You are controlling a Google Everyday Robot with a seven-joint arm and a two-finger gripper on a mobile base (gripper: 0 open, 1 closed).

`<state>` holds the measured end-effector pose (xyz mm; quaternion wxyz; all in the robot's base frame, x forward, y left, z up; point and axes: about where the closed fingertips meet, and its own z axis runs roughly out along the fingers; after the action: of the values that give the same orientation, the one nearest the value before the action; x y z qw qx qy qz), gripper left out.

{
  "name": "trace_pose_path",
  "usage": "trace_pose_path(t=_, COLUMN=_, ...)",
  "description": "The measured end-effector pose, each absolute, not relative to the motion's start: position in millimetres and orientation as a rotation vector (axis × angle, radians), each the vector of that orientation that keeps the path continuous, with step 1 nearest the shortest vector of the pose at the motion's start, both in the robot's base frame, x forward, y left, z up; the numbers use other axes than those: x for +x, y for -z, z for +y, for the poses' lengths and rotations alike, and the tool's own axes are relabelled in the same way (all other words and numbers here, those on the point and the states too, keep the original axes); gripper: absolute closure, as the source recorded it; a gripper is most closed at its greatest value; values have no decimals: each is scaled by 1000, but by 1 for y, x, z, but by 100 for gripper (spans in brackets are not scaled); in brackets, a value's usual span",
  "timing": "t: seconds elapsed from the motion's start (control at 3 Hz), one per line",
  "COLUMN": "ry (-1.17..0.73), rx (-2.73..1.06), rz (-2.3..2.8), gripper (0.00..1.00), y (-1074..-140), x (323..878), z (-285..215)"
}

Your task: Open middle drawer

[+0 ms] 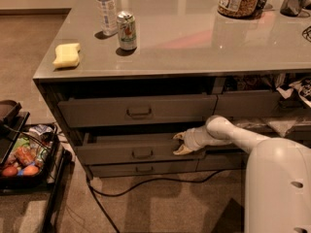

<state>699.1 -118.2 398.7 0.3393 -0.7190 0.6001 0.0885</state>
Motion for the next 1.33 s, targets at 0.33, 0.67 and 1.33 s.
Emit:
trace_pose_path(t=0.33, ry=-253, rx=-1879, rz=1597, gripper=36, y=-398, x=678, z=-121)
trace_pose_path(t=0.67, ry=-277, rx=-1876, rz=1617, gripper=36, y=-397, x=652, z=-122)
trace_pose_path(t=1.33, ry=-323, rx=-1880, rz=1626, gripper=38, y=-399, x=616, z=-122)
